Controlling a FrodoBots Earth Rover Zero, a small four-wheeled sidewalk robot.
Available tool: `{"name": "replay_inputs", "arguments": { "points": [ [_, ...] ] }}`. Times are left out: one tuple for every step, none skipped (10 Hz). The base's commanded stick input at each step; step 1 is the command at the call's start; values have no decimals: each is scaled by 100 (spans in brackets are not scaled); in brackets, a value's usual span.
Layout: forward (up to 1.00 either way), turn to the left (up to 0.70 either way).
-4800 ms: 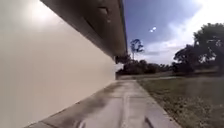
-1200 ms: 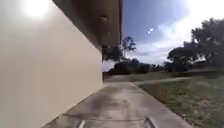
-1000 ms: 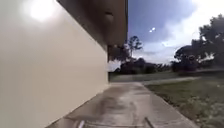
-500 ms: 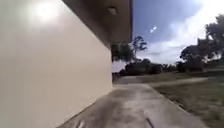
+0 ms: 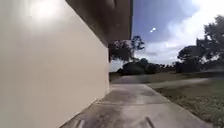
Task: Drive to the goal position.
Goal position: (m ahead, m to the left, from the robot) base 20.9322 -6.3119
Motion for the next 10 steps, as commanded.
{"name": "replay_inputs", "arguments": {
  "points": [
    [70, 0],
    [70, 0],
    [70, 0],
    [70, 0],
    [70, 0],
    [70, 0],
    [70, 0],
    [70, 0],
    [70, 0],
    [70, 0]
  ]
}}
